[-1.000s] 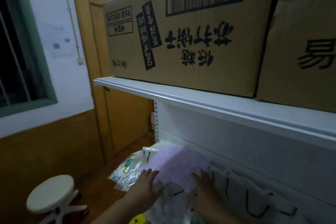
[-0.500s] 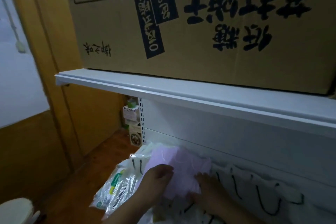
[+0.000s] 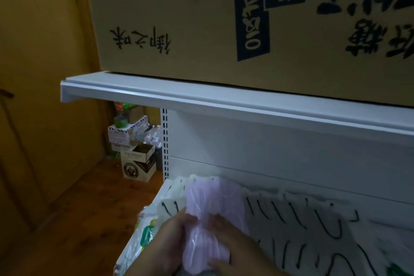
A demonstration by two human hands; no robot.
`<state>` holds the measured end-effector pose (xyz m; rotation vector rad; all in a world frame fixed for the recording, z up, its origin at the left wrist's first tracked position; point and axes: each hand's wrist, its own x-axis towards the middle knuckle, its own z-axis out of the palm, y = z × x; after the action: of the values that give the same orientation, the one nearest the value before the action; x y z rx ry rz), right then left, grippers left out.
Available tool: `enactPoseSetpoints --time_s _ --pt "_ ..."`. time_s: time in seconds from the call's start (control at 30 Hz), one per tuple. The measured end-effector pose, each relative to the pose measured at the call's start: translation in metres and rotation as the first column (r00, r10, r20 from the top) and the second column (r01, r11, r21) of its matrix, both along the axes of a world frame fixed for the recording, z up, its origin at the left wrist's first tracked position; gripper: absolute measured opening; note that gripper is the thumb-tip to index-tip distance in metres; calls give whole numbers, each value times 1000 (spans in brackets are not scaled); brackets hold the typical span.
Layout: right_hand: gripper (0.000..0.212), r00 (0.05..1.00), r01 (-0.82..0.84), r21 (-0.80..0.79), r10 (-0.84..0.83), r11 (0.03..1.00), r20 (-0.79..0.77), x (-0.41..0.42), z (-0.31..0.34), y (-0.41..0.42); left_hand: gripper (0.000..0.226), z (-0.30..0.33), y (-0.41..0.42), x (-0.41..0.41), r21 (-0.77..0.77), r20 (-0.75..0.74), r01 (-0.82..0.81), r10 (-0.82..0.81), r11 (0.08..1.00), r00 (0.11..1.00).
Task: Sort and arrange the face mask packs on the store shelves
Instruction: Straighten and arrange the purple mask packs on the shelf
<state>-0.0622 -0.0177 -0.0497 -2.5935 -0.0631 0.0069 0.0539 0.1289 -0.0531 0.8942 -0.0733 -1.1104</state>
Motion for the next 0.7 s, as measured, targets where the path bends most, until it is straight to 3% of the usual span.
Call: enactPoseSetpoints --time_s 0.13,0.27,0.3,0.33,0.4,0.47,0.53,0.6,0.7 --pt "74 999 -35 -22 35 999 -30 7 12 5 51 -4 23 18 -90 -4 -15 15 996 1000" --pt "92 993 62 -286 -89 956 -83 17 10 -17 49 -10 29 29 18 53 -124 123 992 991" --pt "85 983 127 -297 -161 946 -93 20 6 -22 47 -11 27 29 35 64 -148 146 988 987" --pt "73 965 216 -273 -247 937 -84 23 1 -26 46 -12 25 28 56 64 -164 160 985 985" --pt "73 928 342 -228 -366 912 -72 27 -9 -30 43 -14 22 28 94 52 -175 171 980 984" --pt "73 920 347 -285 -383 894 -81 31 -17 -32 43 -13 23 28 116 53 -166 161 979 985" --pt "59 923 357 -270 -383 894 -49 35 -21 -32 47 -13 25 31 129 61 -149 142 980 988" --pt "39 916 395 -212 -399 894 23 38 -19 -32 53 -13 27 34 128 97 -137 125 982 987" --pt "30 853 521 -13 -520 853 54 39 -5 -33 53 -9 26 36 160 159 -130 105 978 982"
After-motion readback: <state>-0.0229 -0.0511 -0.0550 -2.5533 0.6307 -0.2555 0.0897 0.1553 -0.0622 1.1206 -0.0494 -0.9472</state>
